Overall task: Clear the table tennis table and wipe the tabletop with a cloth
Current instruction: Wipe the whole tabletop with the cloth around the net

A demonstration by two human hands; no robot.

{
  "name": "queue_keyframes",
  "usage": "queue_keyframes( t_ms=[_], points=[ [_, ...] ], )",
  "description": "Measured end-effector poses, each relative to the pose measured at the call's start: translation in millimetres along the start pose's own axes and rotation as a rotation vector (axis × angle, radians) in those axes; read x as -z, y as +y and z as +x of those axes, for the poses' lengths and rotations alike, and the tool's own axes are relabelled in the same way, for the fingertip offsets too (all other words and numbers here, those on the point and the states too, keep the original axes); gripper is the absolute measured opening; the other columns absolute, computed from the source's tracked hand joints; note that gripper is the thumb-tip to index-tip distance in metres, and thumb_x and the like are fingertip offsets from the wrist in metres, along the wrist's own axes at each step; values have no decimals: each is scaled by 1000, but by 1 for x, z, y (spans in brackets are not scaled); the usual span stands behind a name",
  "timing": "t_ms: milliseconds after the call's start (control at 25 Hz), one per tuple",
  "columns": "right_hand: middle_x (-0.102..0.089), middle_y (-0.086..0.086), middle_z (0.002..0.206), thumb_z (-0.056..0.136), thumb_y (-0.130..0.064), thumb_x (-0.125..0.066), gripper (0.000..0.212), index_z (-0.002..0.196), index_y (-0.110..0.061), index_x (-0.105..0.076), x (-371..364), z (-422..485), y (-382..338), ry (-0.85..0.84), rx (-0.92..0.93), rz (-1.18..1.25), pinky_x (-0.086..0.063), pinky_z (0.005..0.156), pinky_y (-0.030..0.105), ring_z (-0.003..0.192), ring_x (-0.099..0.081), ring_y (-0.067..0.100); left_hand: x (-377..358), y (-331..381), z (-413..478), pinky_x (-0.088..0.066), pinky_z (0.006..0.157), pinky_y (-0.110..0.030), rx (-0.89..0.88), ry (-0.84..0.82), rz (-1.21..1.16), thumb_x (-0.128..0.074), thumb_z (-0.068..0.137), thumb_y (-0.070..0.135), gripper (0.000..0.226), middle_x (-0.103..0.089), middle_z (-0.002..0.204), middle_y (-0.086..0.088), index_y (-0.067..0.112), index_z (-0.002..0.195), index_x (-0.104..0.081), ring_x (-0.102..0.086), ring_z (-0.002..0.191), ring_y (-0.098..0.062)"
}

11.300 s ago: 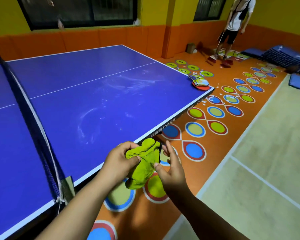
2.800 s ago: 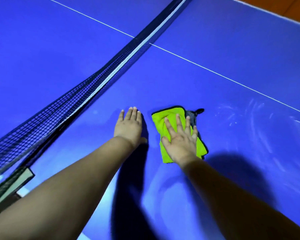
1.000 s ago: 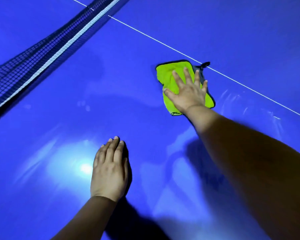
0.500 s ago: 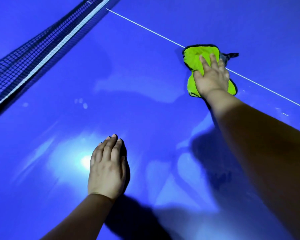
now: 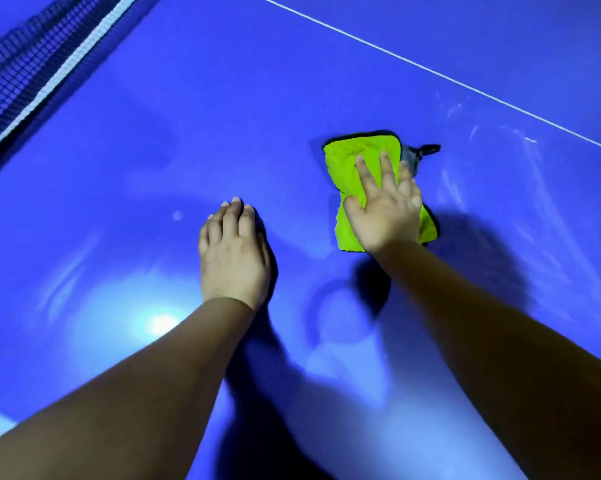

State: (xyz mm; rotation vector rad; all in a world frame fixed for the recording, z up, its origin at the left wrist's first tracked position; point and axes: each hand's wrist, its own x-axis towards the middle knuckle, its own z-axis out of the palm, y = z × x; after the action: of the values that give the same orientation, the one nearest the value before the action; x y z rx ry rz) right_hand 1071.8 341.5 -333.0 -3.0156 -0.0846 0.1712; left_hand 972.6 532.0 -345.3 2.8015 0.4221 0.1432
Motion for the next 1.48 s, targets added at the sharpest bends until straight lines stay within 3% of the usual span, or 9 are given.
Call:
queue_keyframes(
  t_ms=[160,320,480,760,920,1040,1160,1240,1480],
  points=[
    [-16,2,160,79,-54,-26,72,149,-40,-24,-15,-73,-17,26,43,-28,-12,114,44,147,-12,32,0,-5,1,-12,112,-39,1,-2,-23,-38,94,19,40,-36,147,-10,10,133,-45,-28,136,-30],
    [-15,2,161,81,-53,-31,71,150,-40,-22,-32,-158,-40,18,34,-72,-12,115,46,146,-13,33,5,-12,-8,-19,111,-37,-66,70,-246,-38,93,13,41,-47,139,-8,11,132,-48,-34,132,-28],
    [-36,10,152,77,-49,-39,69,144,-33,-43,-43,-244,-67,116,119,-39,-29,107,51,138,-34,40,28,-24,-21,-29,103,-31,-68,171,-459,-37,90,8,37,-58,123,-10,7,121,-57,-43,122,-28],
    [-25,3,158,76,-47,-45,73,148,-36,-33,-43,-374,-89,-38,286,-28,-19,113,49,146,-19,33,71,-82,-91,-35,95,-36,-35,194,-405,-37,86,10,35,-62,108,-12,8,107,-64,-45,112,-32],
    [-30,0,156,74,-41,-49,73,145,-31,-40,-30,-406,-47,-77,231,-32,-27,110,49,143,-28,31,73,-84,-120,-35,92,-36,-14,118,-358,-39,87,10,31,-63,104,-12,9,101,-67,-46,107,-34],
    [-34,4,154,70,-44,-54,75,143,-29,-44,-22,-409,-38,-97,124,-37,-29,108,57,140,-32,36,69,-69,-129,-34,92,-35,-56,64,-365,-43,89,9,26,-63,104,-11,8,100,-67,-45,106,-32],
    [-28,8,156,66,-54,-53,83,145,-36,-35,-23,-387,-40,-128,229,-89,-21,108,64,143,-21,39,60,-44,-122,-33,92,-33,-78,30,-398,-42,88,15,28,-63,104,-11,7,99,-67,-46,106,-31],
    [-25,5,158,68,-60,-49,81,145,-42,-32,-23,-350,-29,-108,260,-106,-20,108,65,145,-18,38,53,-23,-110,-33,94,-32,-79,38,-429,-39,87,19,32,-63,106,-10,8,99,-67,-47,107,-30],
    [-21,2,159,77,-61,-37,72,147,-42,-29,-12,-194,12,-18,65,-65,-15,112,62,146,-12,35,24,51,-66,-24,104,-26,-10,64,-516,-41,87,12,32,-55,126,-12,5,111,-61,-43,122,-29]
  ],
)
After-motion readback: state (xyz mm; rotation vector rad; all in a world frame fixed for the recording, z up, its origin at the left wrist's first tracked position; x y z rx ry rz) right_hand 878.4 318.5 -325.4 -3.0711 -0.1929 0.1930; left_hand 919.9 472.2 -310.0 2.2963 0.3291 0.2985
